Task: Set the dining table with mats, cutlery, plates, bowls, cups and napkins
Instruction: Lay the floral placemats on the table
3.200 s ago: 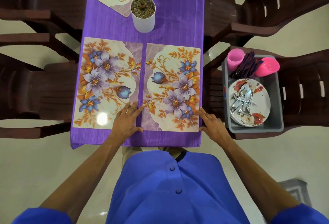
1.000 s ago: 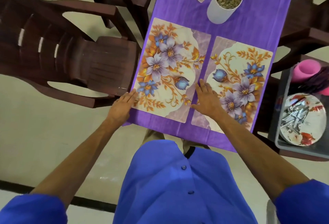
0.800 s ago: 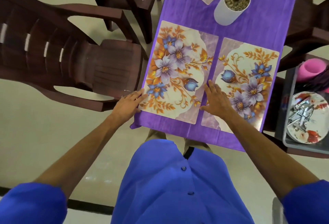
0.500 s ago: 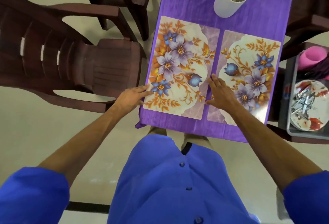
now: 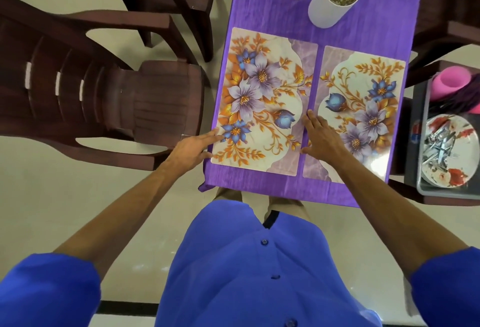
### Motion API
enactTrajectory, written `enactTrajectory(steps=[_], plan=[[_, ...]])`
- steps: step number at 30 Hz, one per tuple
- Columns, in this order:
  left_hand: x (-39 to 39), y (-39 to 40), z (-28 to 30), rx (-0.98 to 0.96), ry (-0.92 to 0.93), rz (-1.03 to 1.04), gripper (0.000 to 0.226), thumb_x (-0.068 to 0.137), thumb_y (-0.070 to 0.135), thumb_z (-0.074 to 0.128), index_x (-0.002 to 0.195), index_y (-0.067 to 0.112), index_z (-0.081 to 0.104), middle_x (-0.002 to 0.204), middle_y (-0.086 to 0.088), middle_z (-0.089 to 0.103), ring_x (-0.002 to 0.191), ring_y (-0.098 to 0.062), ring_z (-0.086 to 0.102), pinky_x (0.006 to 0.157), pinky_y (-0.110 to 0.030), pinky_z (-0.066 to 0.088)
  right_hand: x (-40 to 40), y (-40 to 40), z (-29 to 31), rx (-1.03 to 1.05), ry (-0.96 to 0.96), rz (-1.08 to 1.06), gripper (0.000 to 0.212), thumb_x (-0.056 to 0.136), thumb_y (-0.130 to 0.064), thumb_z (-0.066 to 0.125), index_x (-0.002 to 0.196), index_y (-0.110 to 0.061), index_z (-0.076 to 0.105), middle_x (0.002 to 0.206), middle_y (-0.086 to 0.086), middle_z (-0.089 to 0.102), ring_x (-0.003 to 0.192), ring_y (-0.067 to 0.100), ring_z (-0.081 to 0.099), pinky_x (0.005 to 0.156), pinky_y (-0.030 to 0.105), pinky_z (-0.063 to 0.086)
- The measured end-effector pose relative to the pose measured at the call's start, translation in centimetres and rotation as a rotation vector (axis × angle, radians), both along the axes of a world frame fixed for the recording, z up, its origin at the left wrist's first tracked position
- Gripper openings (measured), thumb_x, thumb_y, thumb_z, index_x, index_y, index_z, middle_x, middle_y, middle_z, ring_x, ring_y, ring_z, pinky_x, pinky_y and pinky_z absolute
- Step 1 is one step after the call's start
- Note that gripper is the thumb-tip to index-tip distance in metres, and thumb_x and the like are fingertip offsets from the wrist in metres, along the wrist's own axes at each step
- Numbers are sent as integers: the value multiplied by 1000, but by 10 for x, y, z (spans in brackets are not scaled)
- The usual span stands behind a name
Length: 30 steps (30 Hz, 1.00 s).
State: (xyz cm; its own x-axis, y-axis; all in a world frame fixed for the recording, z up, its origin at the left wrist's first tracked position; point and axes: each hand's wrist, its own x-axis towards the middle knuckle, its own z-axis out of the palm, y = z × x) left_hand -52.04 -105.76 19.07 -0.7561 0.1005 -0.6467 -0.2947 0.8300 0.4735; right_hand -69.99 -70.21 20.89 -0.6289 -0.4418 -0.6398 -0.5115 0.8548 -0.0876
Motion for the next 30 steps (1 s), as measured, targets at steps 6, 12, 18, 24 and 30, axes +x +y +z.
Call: enactTrajectory(steps=[6, 12, 18, 24, 30], plan=[[-39, -21, 4, -117, 81, -100, 95, 88, 49, 78, 163, 33, 22, 174, 1, 17, 159, -26, 16, 124, -59, 27, 0, -1, 3, 16, 15, 29, 116, 79, -45, 86, 163, -8, 14, 172, 13, 9, 155, 38, 20, 117, 54, 37], [-114, -34, 0, -254, 74, -220, 134, 76, 60, 84, 166, 26, -9, 175, 0, -10, 161, -27, -7, 127, -55, 7, -4, -3, 1, 57, 20, 59, 116, 80, -49, 84, 162, -7, 14, 171, 16, 11, 153, 41, 23, 113, 56, 39], [-155, -27, 4, -266, 45, -300, 143, 70, 67, 85, 166, 22, -12, 175, -2, -11, 162, -27, -4, 128, -54, 6, -8, 0, 3, 53, 10, 59, 111, 80, -51, 83, 160, -9, 19, 171, 15, 13, 151, 40, 26, 109, 60, 42], [-143, -27, -2, -212, 45, -309, 161, 58, 71, 89, 161, 24, -26, 172, 3, -26, 161, -27, -2, 126, -57, 8, -13, -2, 5, 70, 29, 97, 112, 76, -61, 80, 158, -10, 23, 168, 16, 17, 144, 40, 33, 107, 58, 45], [-143, -26, -5, -211, 56, -320, 163, 56, 72, 90, 161, 26, -26, 172, 4, -25, 162, -27, 0, 128, -59, 10, -17, -7, 7, 98, 66, 166, 114, 71, -64, 84, 154, -12, 26, 160, 22, 27, 132, 43, 45, 99, 56, 50]])
